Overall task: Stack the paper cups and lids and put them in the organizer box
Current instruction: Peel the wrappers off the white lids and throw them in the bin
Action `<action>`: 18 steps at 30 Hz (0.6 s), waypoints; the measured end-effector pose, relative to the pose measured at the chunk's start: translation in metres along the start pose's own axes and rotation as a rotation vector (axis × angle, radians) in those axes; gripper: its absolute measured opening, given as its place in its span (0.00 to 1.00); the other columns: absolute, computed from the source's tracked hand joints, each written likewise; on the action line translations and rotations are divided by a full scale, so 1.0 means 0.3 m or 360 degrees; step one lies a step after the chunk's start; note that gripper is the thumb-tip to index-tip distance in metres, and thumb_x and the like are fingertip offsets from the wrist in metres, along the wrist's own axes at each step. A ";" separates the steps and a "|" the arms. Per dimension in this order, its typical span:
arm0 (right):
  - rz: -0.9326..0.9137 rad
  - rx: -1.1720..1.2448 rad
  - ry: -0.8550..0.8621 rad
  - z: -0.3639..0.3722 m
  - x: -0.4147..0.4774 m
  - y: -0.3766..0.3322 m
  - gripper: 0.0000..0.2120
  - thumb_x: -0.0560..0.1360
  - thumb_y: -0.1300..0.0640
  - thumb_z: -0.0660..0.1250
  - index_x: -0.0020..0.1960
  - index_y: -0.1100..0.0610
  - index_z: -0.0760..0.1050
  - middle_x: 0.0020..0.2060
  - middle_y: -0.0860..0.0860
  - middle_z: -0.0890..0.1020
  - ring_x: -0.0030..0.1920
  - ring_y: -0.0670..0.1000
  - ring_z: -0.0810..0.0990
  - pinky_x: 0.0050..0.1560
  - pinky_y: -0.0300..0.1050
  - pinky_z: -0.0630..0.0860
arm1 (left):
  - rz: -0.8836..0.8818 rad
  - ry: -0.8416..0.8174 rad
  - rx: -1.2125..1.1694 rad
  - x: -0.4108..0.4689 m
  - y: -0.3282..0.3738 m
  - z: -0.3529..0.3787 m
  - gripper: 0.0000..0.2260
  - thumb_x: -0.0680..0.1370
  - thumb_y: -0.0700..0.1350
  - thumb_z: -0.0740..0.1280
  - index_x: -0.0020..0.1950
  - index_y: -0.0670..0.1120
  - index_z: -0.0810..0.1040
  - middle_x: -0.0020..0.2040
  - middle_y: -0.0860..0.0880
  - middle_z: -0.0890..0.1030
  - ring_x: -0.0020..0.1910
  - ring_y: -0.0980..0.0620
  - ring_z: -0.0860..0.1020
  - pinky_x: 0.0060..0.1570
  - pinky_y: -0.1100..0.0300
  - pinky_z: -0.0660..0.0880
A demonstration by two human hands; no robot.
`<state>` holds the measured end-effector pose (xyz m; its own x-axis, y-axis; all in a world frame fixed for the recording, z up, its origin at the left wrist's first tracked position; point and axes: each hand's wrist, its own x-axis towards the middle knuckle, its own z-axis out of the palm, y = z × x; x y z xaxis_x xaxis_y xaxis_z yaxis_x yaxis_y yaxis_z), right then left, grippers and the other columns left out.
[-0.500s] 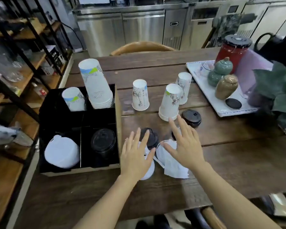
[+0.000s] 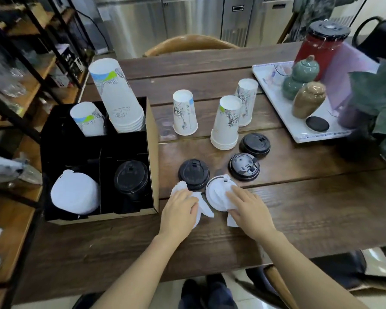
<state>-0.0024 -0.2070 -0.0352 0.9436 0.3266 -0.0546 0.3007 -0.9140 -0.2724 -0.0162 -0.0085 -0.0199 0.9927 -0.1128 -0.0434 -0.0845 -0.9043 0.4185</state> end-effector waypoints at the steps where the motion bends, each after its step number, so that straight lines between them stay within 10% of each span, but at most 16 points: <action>1: -0.0004 0.0009 0.0077 -0.004 -0.002 0.008 0.15 0.61 0.63 0.76 0.45 0.57 0.77 0.48 0.55 0.83 0.44 0.59 0.82 0.39 0.48 0.77 | -0.0053 0.0019 -0.0049 0.002 0.002 -0.001 0.13 0.81 0.44 0.57 0.55 0.42 0.81 0.59 0.49 0.79 0.60 0.51 0.74 0.55 0.61 0.70; 5: 0.0082 0.0153 0.0221 -0.052 0.008 0.021 0.08 0.63 0.70 0.71 0.40 0.61 0.79 0.32 0.56 0.82 0.32 0.61 0.79 0.29 0.45 0.69 | -0.0231 0.0153 -0.0328 0.014 0.018 -0.012 0.11 0.80 0.40 0.60 0.53 0.39 0.80 0.51 0.46 0.81 0.51 0.49 0.77 0.48 0.57 0.74; 12: 0.0018 0.0708 0.0259 -0.173 0.090 -0.067 0.12 0.77 0.64 0.59 0.57 0.60 0.76 0.44 0.54 0.81 0.44 0.57 0.78 0.34 0.38 0.66 | -0.0494 0.0504 -0.0824 -0.011 0.072 -0.090 0.10 0.79 0.34 0.60 0.54 0.41 0.79 0.50 0.48 0.79 0.44 0.60 0.75 0.41 0.79 0.68; 18: -0.0151 0.0897 0.0191 -0.184 0.142 -0.229 0.16 0.75 0.67 0.56 0.58 0.58 0.76 0.51 0.62 0.81 0.51 0.62 0.77 0.51 0.57 0.75 | -0.0698 0.0781 -0.0929 -0.124 0.064 -0.151 0.17 0.75 0.26 0.57 0.45 0.44 0.80 0.46 0.56 0.71 0.46 0.64 0.73 0.43 0.78 0.69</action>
<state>0.0248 -0.1436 0.0342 0.9352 0.3410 0.0953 0.2952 -0.6024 -0.7416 -0.0507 -0.0030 0.0309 0.8618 0.5064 0.0297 0.2374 -0.4543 0.8586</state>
